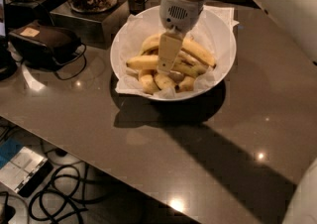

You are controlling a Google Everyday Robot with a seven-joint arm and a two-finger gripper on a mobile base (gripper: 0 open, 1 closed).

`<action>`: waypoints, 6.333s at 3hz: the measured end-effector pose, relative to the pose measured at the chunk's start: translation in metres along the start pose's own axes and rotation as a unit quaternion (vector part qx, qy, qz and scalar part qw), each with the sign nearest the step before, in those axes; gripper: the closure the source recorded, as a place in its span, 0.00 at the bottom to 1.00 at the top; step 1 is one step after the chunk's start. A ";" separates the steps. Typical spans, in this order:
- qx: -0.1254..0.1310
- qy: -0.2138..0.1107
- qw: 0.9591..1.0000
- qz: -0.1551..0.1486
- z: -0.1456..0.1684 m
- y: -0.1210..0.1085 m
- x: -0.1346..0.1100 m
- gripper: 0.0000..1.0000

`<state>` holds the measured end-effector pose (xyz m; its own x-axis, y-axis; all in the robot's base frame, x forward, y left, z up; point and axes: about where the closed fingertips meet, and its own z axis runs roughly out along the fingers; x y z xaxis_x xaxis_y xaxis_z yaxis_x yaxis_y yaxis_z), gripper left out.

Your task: Pick banana from white bowl

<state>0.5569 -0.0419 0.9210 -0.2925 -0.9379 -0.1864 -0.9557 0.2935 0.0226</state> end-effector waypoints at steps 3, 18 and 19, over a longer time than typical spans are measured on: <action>-0.009 0.017 1.000 0.011 0.013 0.006 0.004 0.38; 0.022 0.044 0.998 -0.036 0.025 -0.019 0.013 0.43; 0.016 0.047 0.998 -0.033 0.031 -0.017 0.016 0.42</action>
Offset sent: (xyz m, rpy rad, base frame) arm -0.0293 -0.0149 -0.0177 -0.0877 0.1186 -0.0129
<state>0.5691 -0.0557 0.8871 -0.2329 -0.9679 -0.0943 -0.9717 0.2355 -0.0176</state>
